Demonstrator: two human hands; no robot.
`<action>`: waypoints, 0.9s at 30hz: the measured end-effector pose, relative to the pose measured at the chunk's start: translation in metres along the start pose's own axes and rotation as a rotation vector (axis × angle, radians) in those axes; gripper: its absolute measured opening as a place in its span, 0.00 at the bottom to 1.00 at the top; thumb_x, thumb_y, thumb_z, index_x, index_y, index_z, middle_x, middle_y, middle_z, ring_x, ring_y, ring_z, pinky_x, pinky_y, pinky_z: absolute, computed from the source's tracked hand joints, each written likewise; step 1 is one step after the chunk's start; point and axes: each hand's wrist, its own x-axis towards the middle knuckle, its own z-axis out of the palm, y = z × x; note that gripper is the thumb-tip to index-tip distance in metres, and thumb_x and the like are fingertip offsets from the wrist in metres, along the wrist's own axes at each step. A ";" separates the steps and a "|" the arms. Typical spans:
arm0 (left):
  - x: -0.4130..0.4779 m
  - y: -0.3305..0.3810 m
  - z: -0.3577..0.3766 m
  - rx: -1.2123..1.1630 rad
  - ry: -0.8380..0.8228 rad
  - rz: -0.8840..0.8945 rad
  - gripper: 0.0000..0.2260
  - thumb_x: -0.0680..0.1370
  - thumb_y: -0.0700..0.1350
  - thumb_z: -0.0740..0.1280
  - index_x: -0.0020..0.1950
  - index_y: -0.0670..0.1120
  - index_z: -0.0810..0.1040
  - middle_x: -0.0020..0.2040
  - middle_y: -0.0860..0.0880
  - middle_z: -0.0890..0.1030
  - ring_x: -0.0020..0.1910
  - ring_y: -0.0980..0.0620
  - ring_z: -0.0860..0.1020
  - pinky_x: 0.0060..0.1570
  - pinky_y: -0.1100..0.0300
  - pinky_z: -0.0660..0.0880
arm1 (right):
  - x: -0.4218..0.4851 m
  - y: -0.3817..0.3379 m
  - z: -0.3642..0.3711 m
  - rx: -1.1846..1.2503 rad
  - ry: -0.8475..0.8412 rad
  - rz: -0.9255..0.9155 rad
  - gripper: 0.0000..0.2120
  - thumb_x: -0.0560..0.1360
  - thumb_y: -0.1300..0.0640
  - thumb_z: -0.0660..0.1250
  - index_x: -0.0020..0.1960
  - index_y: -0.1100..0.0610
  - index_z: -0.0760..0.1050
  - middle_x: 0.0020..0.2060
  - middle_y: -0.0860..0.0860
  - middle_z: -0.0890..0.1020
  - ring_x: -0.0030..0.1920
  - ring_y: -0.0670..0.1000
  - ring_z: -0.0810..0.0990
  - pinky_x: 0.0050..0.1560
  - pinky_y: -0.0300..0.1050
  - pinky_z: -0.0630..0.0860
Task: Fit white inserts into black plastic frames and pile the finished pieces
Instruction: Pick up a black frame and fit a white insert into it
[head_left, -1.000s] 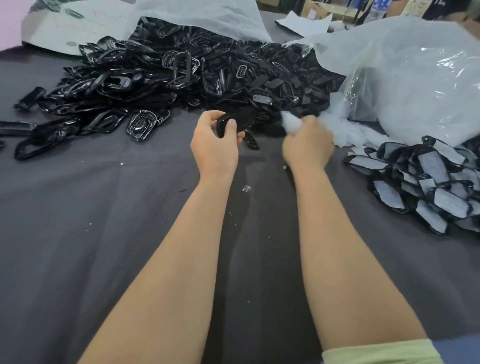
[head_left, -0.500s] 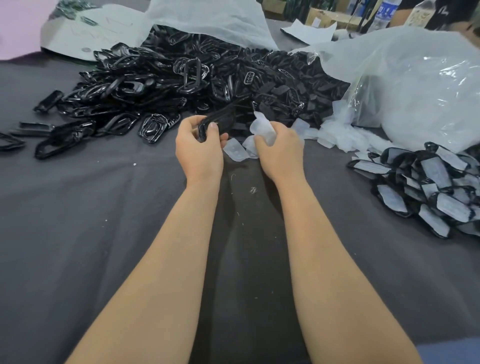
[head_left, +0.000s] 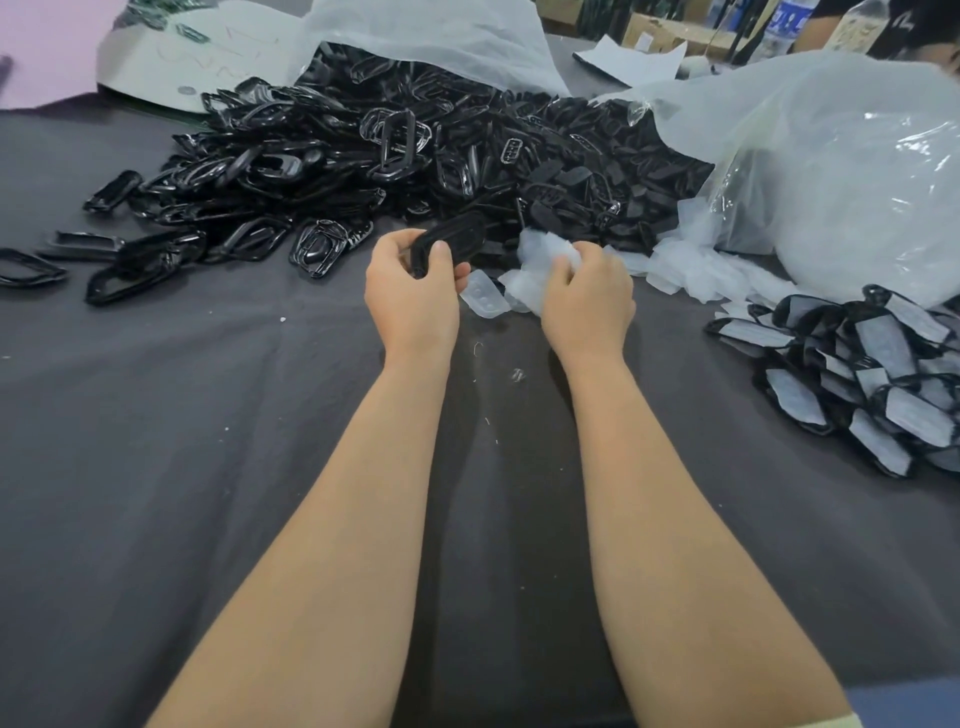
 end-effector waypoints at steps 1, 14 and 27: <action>0.000 0.000 0.000 -0.004 0.000 0.000 0.06 0.79 0.35 0.63 0.48 0.46 0.72 0.47 0.47 0.77 0.31 0.60 0.81 0.37 0.66 0.78 | 0.000 0.001 0.000 -0.016 0.001 0.001 0.17 0.82 0.55 0.53 0.66 0.58 0.72 0.60 0.56 0.76 0.62 0.56 0.72 0.62 0.51 0.64; 0.000 -0.001 0.002 -0.007 0.004 -0.004 0.08 0.79 0.35 0.63 0.46 0.49 0.71 0.49 0.44 0.78 0.31 0.58 0.81 0.36 0.66 0.77 | -0.004 -0.006 -0.012 0.606 0.049 -0.022 0.08 0.77 0.67 0.62 0.54 0.57 0.69 0.44 0.52 0.82 0.38 0.44 0.82 0.41 0.29 0.74; -0.003 -0.001 0.004 0.041 -0.016 0.015 0.06 0.80 0.36 0.63 0.49 0.47 0.71 0.50 0.45 0.78 0.32 0.59 0.81 0.40 0.64 0.80 | -0.005 -0.007 -0.013 0.650 0.016 0.018 0.04 0.76 0.63 0.66 0.48 0.56 0.73 0.37 0.48 0.79 0.38 0.49 0.80 0.51 0.49 0.79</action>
